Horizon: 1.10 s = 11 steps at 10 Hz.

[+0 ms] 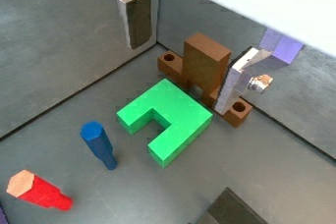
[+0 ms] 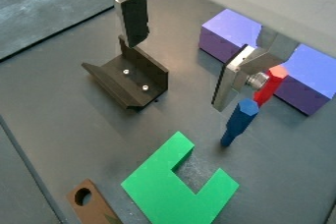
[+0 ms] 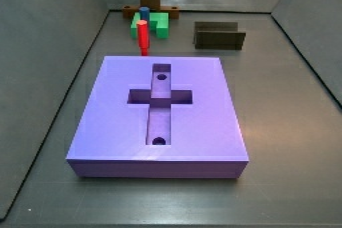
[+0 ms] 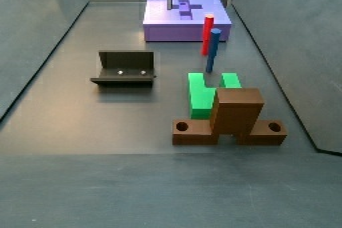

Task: Pick up the green object. Move up. Place the green object on the fixture. Regrasp the green object. Move to above the board. Insert the green object.
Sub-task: Pick up the green object.

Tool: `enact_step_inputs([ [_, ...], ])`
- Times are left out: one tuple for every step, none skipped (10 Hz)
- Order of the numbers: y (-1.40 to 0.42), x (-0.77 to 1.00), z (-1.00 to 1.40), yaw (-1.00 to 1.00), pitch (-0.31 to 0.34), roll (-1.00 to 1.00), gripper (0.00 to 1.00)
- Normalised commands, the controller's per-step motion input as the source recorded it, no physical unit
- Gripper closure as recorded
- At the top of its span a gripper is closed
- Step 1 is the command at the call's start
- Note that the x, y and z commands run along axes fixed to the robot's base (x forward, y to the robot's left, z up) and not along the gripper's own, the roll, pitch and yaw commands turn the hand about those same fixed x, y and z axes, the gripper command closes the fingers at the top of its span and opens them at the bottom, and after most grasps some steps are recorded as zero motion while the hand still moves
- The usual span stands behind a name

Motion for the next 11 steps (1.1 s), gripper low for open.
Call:
enact_step_inputs([
  [0.00, 0.00, -0.08, 0.00, 0.000, 0.00, 0.00],
  [0.00, 0.00, 0.00, 0.00, -0.001, -0.01, 0.00],
  [0.13, 0.13, -0.62, -0.13, 0.000, 0.08, 0.00],
  [0.24, 0.49, -1.00, -0.16, -0.021, 0.00, 0.00],
  [0.22, 0.48, -1.00, -0.13, -0.029, 0.00, 0.00],
  [0.00, 0.21, -0.83, -0.18, -0.083, -0.12, 0.00],
  [0.00, 0.04, -0.77, -0.21, -0.060, -0.14, 0.00],
  [0.00, 0.00, -0.83, -0.21, -0.089, -0.14, 0.00],
  [0.00, -0.09, -0.75, -0.13, -0.063, -0.20, 0.00],
  [-0.01, -0.14, -0.74, -0.02, -0.073, -0.19, 0.00],
  [-0.08, -0.11, -0.63, 0.00, -0.086, -0.15, 0.00],
])
